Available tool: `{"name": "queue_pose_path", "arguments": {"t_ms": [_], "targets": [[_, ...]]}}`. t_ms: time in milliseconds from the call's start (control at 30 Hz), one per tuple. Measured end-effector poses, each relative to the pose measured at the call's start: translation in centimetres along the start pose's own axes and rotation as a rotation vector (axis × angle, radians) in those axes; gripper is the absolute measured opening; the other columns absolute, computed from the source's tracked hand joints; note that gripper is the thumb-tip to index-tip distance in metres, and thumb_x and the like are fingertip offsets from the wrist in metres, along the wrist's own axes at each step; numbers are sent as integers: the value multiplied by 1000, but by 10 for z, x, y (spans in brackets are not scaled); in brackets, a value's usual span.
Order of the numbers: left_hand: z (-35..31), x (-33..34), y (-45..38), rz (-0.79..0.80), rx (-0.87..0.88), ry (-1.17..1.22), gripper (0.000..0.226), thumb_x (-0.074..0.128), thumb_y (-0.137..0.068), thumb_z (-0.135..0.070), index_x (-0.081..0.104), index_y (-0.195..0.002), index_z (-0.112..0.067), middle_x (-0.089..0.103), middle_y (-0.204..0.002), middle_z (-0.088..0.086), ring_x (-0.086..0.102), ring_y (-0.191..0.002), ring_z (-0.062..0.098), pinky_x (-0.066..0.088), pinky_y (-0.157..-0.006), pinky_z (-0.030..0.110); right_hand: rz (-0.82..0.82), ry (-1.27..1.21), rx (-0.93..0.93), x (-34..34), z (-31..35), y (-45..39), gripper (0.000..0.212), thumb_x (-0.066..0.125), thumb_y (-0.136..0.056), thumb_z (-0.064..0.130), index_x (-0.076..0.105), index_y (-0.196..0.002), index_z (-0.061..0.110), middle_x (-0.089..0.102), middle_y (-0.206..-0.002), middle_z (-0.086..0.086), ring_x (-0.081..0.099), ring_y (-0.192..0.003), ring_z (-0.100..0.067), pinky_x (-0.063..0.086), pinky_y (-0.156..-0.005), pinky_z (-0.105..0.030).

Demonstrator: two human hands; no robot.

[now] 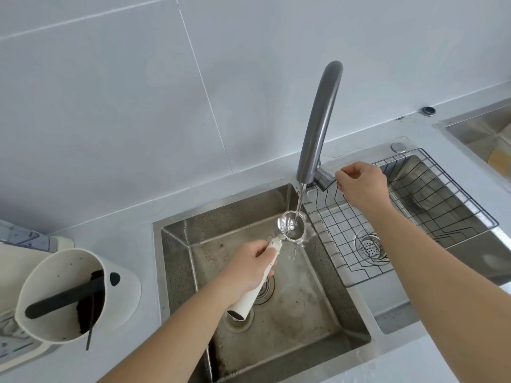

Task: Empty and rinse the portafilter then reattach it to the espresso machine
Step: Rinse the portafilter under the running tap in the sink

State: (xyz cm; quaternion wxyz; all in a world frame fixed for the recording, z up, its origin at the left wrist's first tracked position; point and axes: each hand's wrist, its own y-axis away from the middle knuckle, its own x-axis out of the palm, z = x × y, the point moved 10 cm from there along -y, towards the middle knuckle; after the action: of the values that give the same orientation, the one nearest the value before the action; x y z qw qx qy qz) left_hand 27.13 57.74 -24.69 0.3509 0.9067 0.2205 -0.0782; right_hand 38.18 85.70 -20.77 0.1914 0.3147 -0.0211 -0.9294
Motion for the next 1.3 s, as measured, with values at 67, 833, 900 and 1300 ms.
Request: {"name": "queue_pose_path", "arguments": {"t_ms": [67,833,900,1300], "targets": [[-4,-2,0,-24,45,24,25,47,-98,-29,67,-107,-16,71,-101,13,67,-69,9,55,-68,38,1,-9,2,0,-1,0,17,64,-90,28,72,-97,15,76,-88,-3,71,-81,-20,51,-64,-25],[-33,45,16,195,2,719,19,56,-96,-23,73,-100,-14,71,-89,5,62,-68,18,51,-61,30,-6,-13,12,-1,-4,-2,19,64,-90,31,72,-98,16,76,-87,-4,65,-72,-21,59,-72,-39],[-33,49,16,206,-39,778,22,56,-96,-23,70,-105,-9,71,-86,5,60,-64,16,49,-56,29,-4,-11,12,0,-4,-2,19,64,-90,31,72,-99,15,76,-87,-4,65,-71,-20,59,-71,-38],[-24,39,18,162,-258,684,27,56,-96,-21,63,-107,3,69,-75,11,56,-49,15,48,-42,23,-2,-17,29,0,-4,0,18,64,-90,30,72,-98,15,76,-88,-4,69,-74,-21,57,-65,-35]]}}
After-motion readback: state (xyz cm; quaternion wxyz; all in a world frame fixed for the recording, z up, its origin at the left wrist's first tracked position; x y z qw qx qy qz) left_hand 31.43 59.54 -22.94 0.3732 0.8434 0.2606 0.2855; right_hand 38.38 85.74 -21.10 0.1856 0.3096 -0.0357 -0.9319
